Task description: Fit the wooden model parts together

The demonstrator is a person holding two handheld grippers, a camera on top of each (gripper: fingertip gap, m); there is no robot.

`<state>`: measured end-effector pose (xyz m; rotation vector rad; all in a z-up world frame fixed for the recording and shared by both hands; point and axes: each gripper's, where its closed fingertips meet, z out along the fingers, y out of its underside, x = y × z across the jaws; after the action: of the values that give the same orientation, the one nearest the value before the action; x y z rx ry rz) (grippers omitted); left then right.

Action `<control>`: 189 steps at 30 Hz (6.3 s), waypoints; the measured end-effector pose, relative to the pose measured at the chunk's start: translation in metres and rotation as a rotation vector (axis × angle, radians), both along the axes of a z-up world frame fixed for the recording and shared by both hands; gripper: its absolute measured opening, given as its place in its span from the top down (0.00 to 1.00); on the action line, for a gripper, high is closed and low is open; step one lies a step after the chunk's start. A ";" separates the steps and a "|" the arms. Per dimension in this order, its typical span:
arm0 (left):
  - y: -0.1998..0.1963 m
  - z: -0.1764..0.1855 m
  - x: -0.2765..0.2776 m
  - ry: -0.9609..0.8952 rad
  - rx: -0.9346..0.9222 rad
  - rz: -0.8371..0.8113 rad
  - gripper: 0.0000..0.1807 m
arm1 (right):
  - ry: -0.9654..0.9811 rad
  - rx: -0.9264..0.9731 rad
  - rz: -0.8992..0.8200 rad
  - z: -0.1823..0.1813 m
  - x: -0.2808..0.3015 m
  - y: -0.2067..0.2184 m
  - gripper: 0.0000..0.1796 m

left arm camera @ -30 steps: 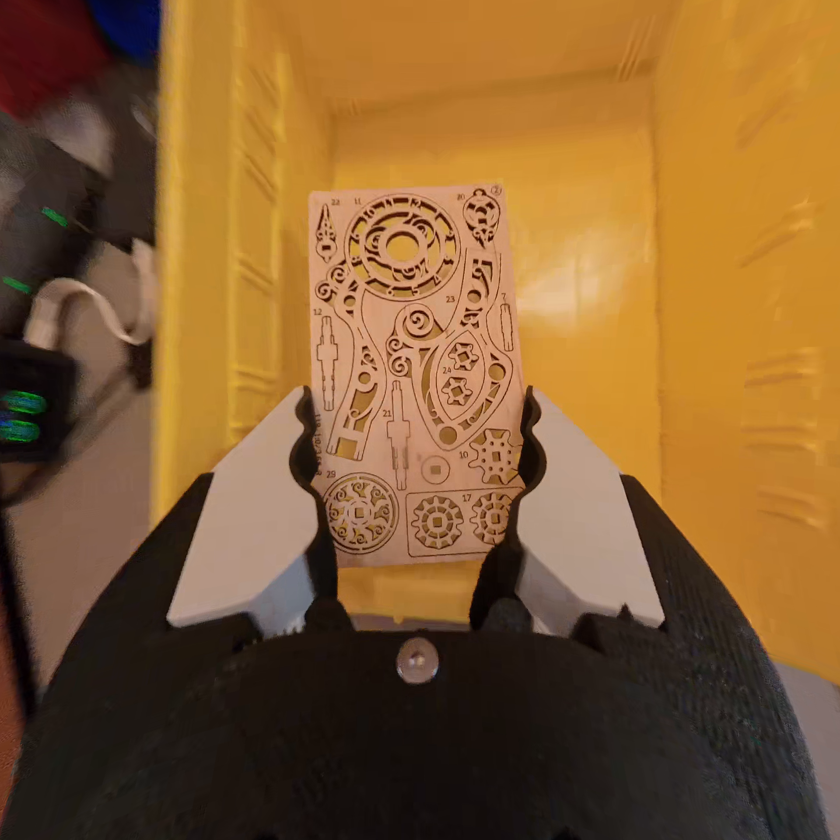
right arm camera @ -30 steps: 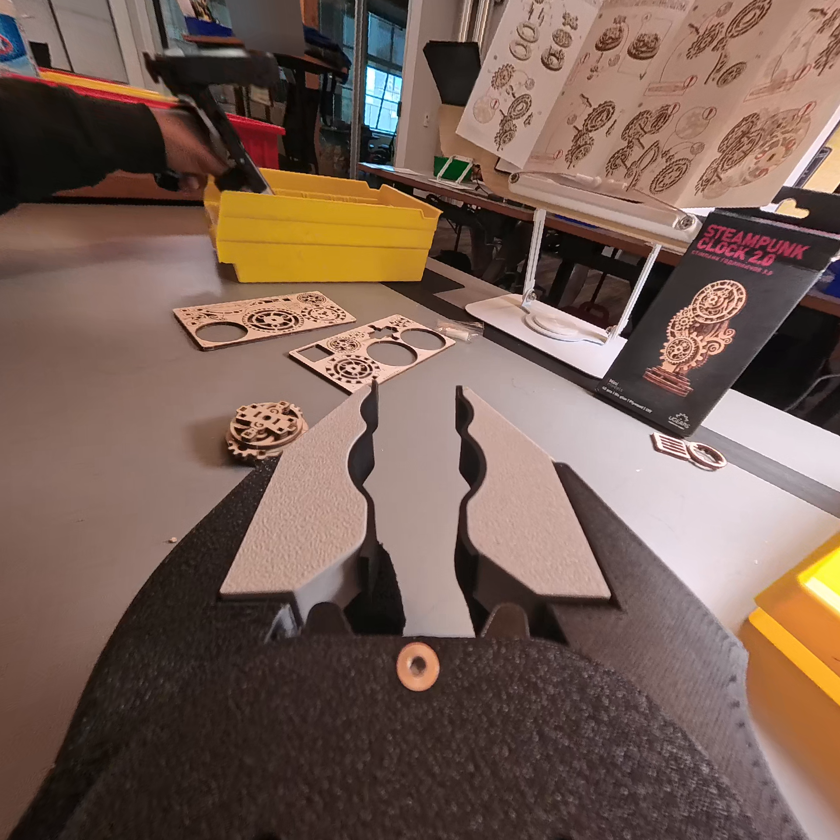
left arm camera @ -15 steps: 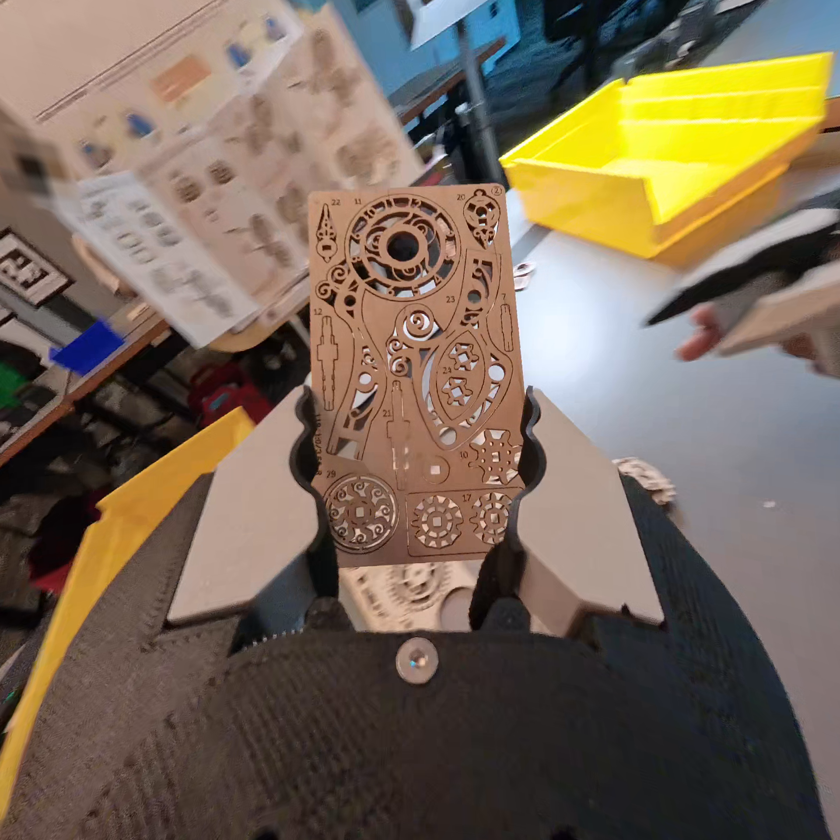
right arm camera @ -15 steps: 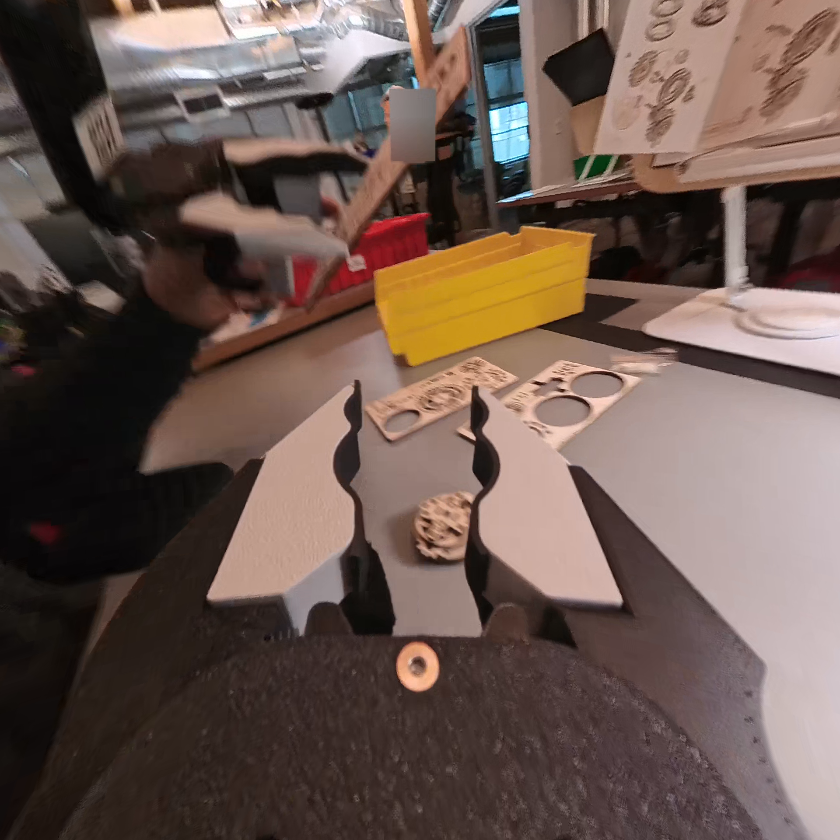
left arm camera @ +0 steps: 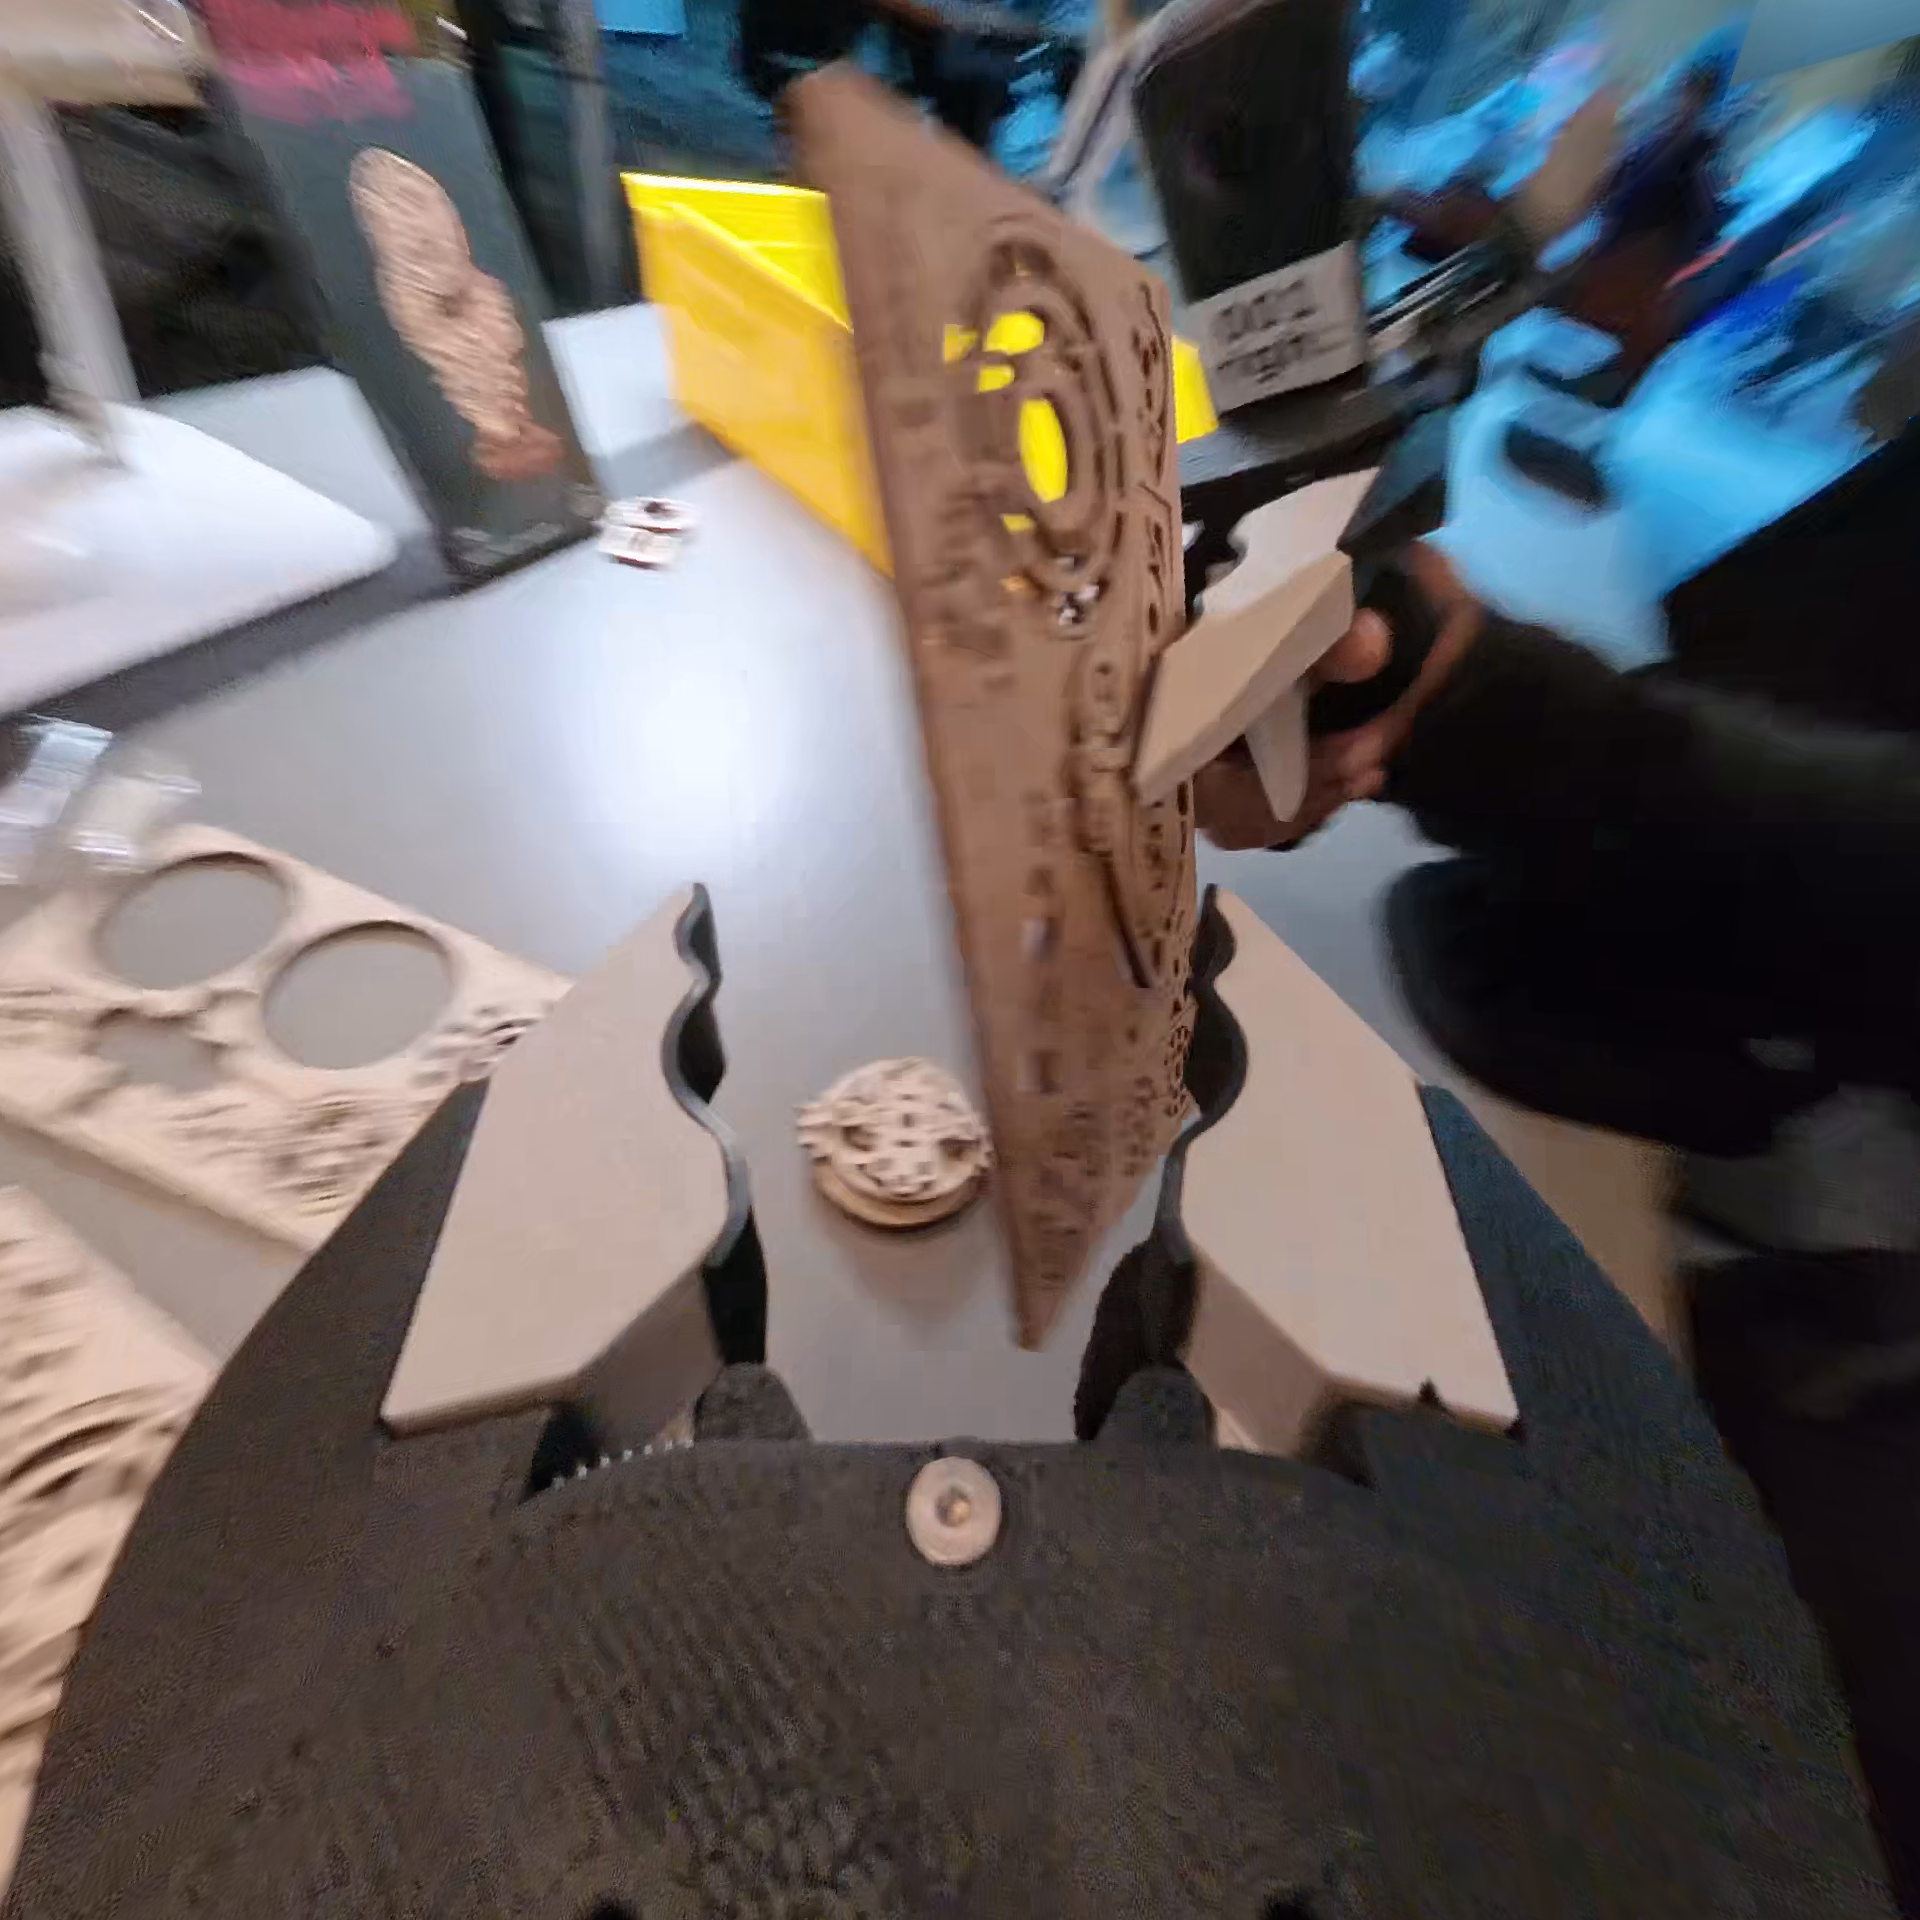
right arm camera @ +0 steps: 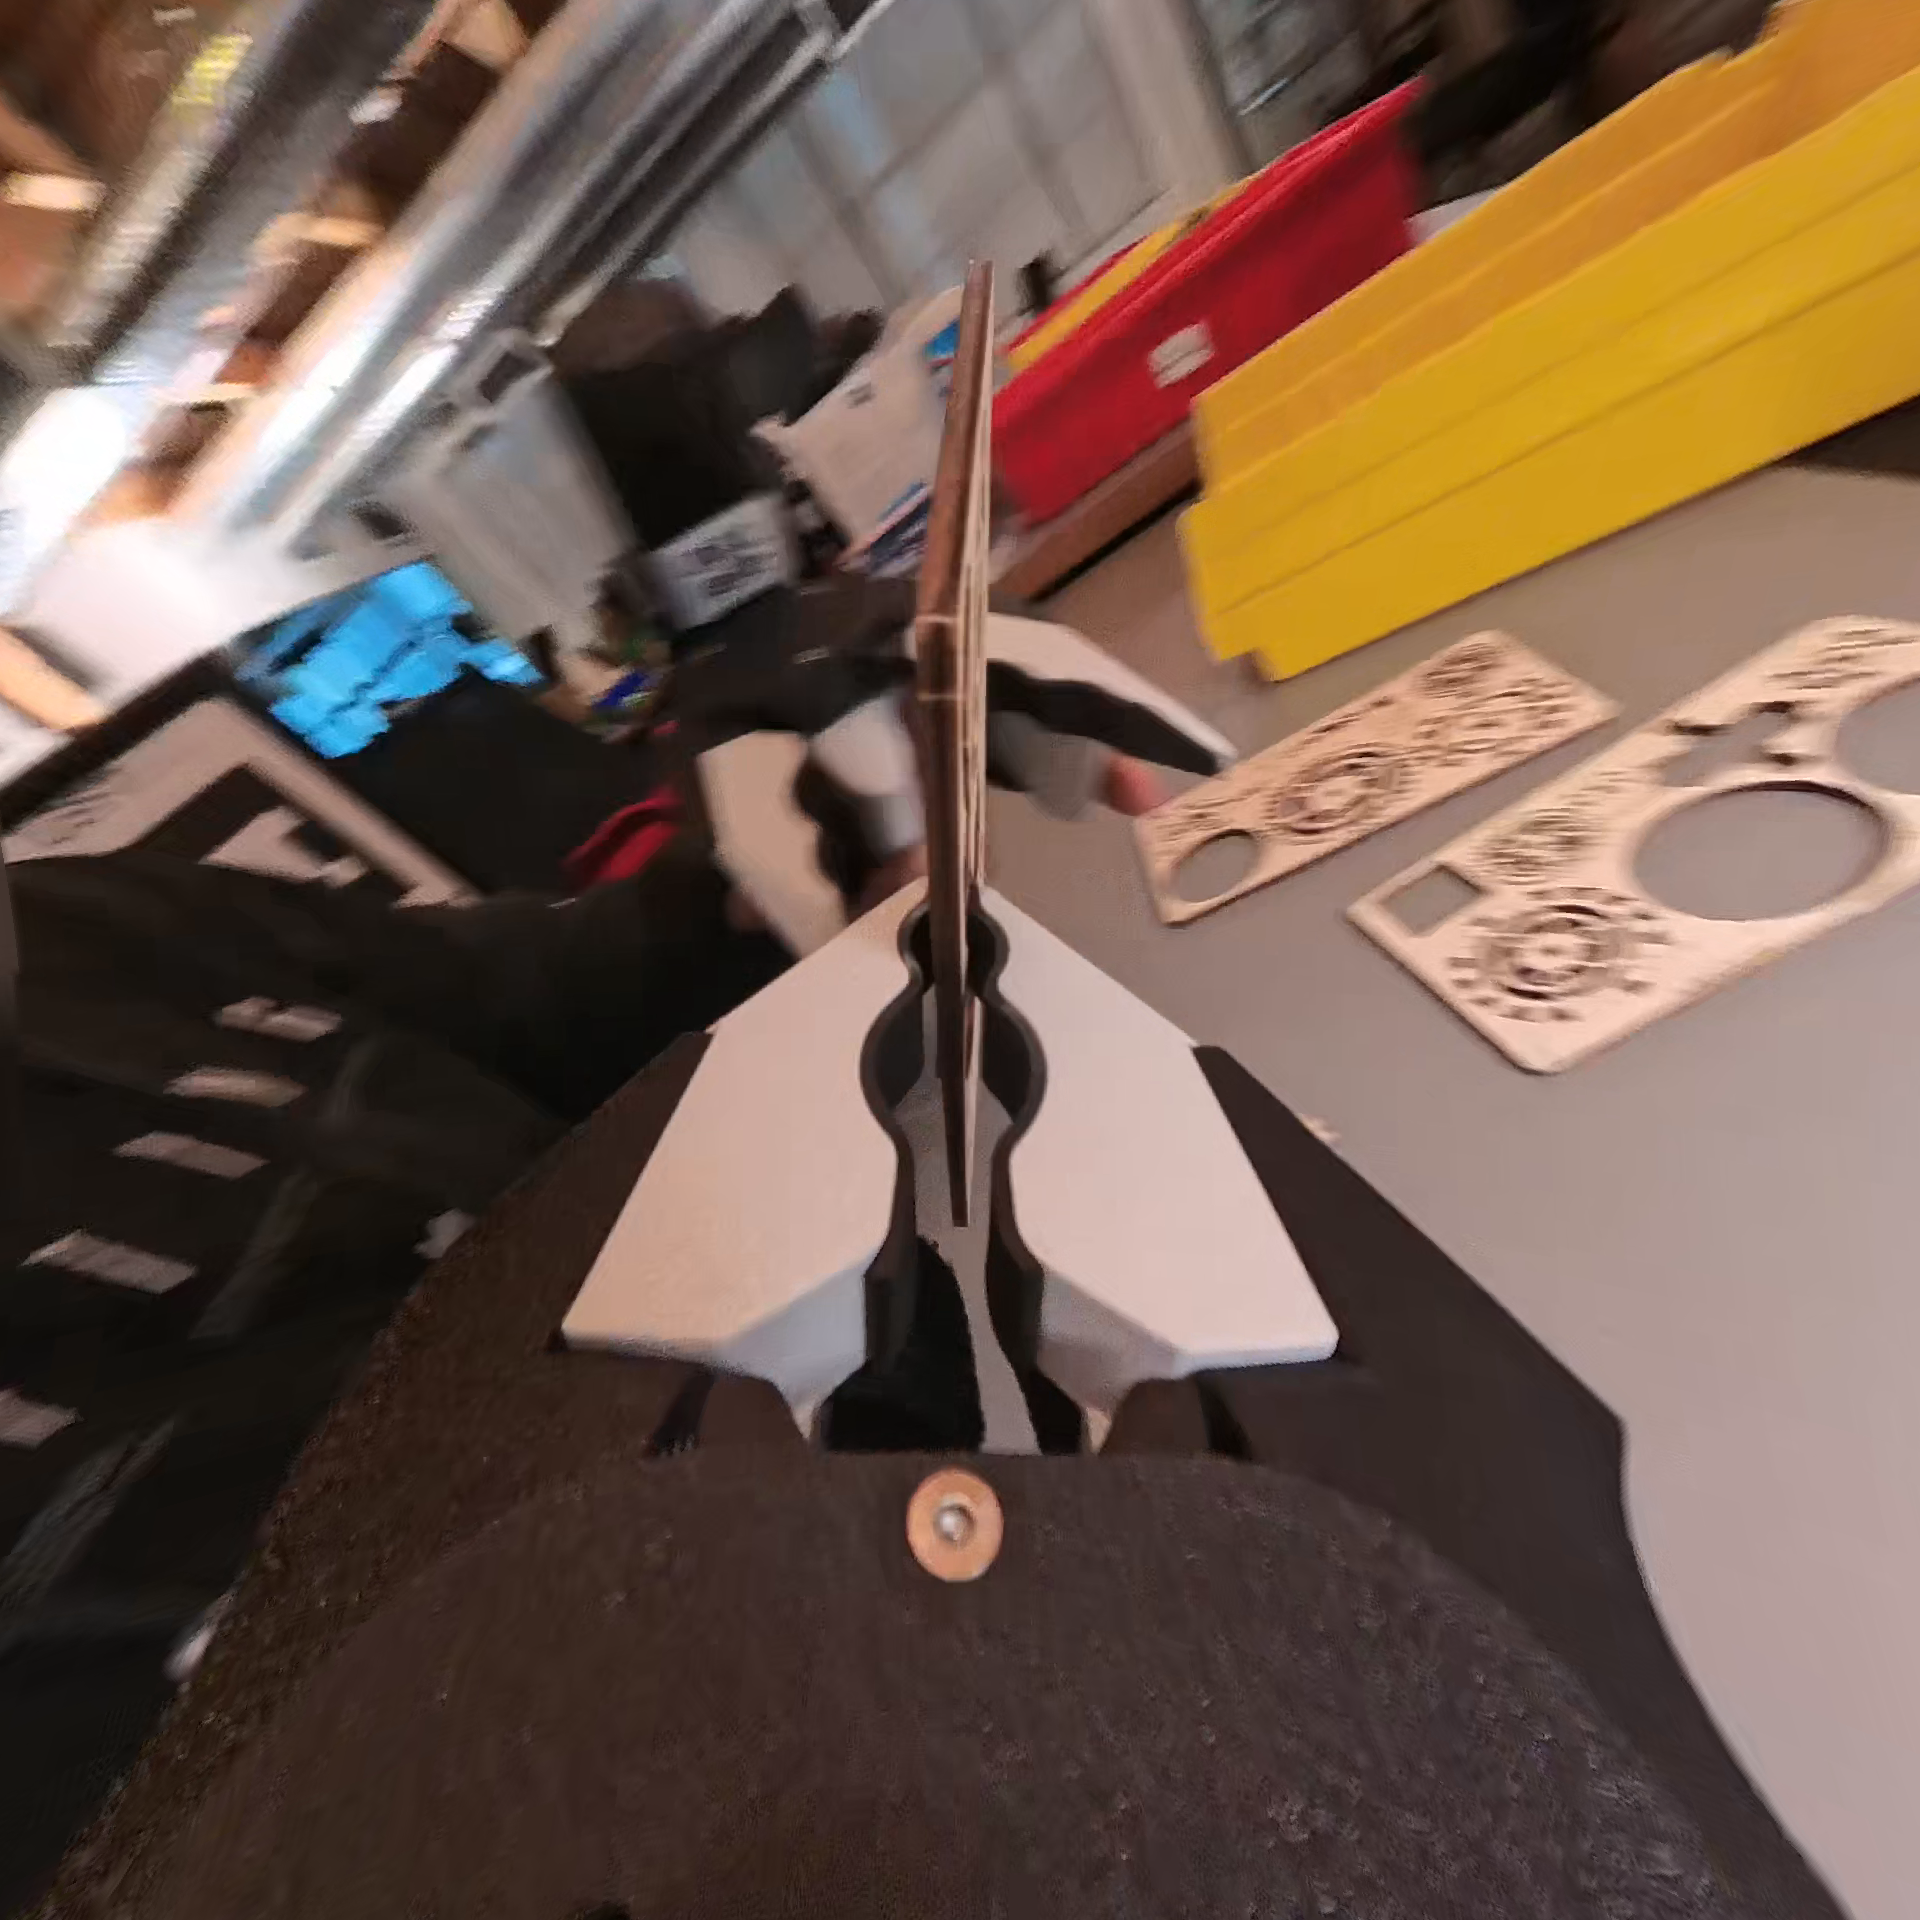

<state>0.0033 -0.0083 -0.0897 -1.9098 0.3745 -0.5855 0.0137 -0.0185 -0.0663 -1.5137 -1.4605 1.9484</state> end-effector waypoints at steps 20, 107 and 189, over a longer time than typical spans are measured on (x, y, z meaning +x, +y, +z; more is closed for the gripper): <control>0.028 -0.001 0.024 -0.575 -0.111 -0.350 0.99 | 0.087 -0.069 -0.159 -0.008 0.006 0.052 0.89; 0.032 0.026 0.029 -0.205 0.117 -0.283 0.99 | 0.168 0.212 -0.301 0.011 0.007 0.045 0.98; 0.032 0.015 0.029 -0.008 0.123 -0.243 0.99 | 0.144 0.540 -0.429 0.004 0.007 0.045 0.99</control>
<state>0.0326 0.0238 -0.0745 -1.7561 0.6292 -0.7125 0.0211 0.0267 -0.0620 -1.2725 -1.3198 1.2557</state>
